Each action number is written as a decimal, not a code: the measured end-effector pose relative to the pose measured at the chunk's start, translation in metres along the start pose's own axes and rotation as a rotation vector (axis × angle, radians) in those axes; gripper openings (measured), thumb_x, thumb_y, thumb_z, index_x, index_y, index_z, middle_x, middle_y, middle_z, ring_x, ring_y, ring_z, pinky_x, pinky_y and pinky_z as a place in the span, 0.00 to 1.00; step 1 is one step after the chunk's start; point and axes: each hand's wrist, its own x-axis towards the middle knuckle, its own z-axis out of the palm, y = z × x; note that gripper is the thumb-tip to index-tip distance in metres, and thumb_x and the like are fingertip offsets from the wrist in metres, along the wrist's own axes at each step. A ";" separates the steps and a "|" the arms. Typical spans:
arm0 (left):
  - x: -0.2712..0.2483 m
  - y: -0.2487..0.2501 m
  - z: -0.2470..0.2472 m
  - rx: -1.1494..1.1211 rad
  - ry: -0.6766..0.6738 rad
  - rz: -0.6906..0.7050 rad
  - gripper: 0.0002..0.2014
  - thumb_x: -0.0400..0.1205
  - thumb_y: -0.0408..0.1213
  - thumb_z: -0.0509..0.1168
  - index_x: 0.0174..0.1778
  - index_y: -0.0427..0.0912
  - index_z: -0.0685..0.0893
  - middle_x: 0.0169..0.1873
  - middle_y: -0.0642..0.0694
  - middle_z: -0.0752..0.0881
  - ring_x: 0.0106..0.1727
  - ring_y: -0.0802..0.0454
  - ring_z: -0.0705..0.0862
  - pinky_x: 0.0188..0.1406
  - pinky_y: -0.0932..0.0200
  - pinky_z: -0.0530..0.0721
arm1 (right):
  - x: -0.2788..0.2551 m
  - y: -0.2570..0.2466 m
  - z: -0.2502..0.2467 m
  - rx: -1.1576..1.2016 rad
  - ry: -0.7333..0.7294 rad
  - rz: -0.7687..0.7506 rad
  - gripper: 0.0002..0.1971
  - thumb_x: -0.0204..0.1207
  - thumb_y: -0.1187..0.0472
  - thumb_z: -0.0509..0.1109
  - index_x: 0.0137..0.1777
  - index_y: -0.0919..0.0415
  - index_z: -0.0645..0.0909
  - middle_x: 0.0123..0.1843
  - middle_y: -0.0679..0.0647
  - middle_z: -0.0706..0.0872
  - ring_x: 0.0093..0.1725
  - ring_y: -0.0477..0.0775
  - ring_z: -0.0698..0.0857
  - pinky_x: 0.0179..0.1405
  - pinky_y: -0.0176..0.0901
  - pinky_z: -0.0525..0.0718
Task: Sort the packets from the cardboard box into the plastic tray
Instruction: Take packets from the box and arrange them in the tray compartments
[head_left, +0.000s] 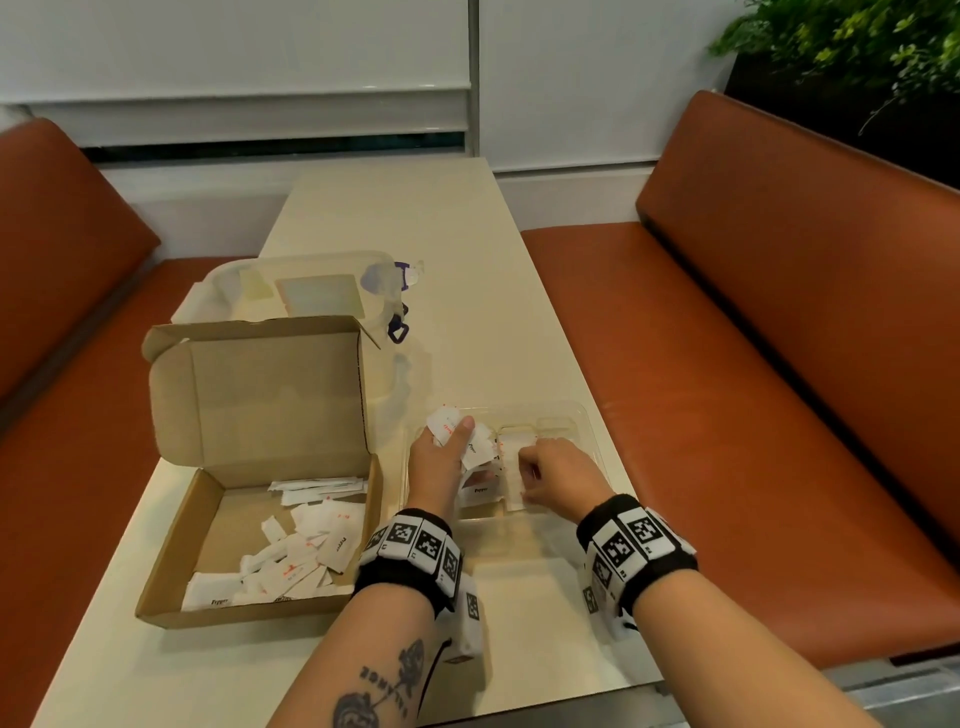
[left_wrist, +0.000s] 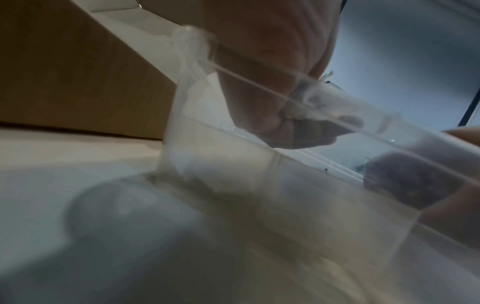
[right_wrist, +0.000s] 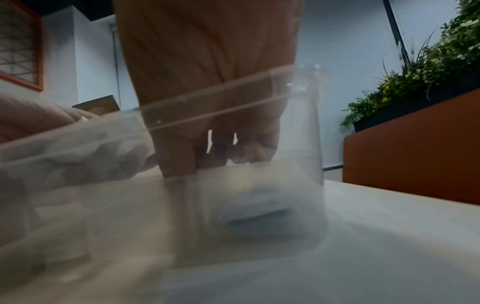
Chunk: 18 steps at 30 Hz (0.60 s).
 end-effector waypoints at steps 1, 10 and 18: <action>0.000 0.000 0.000 0.002 -0.001 -0.001 0.03 0.81 0.37 0.68 0.42 0.44 0.84 0.40 0.39 0.86 0.45 0.41 0.84 0.56 0.26 0.81 | 0.000 0.000 0.000 -0.008 -0.009 0.003 0.16 0.68 0.68 0.69 0.27 0.51 0.68 0.33 0.47 0.74 0.38 0.51 0.75 0.26 0.33 0.63; 0.001 -0.001 -0.001 0.031 -0.015 0.000 0.06 0.81 0.37 0.68 0.39 0.44 0.83 0.37 0.41 0.86 0.44 0.41 0.85 0.54 0.33 0.83 | 0.002 -0.005 0.002 -0.043 0.025 0.055 0.18 0.70 0.65 0.72 0.27 0.51 0.67 0.32 0.46 0.76 0.37 0.49 0.77 0.36 0.38 0.74; 0.001 -0.002 0.000 -0.050 -0.025 -0.020 0.08 0.82 0.35 0.67 0.53 0.34 0.81 0.38 0.38 0.85 0.34 0.46 0.86 0.24 0.57 0.85 | 0.000 -0.008 -0.001 0.067 0.048 0.065 0.17 0.67 0.65 0.74 0.28 0.51 0.68 0.33 0.46 0.77 0.36 0.49 0.77 0.29 0.35 0.68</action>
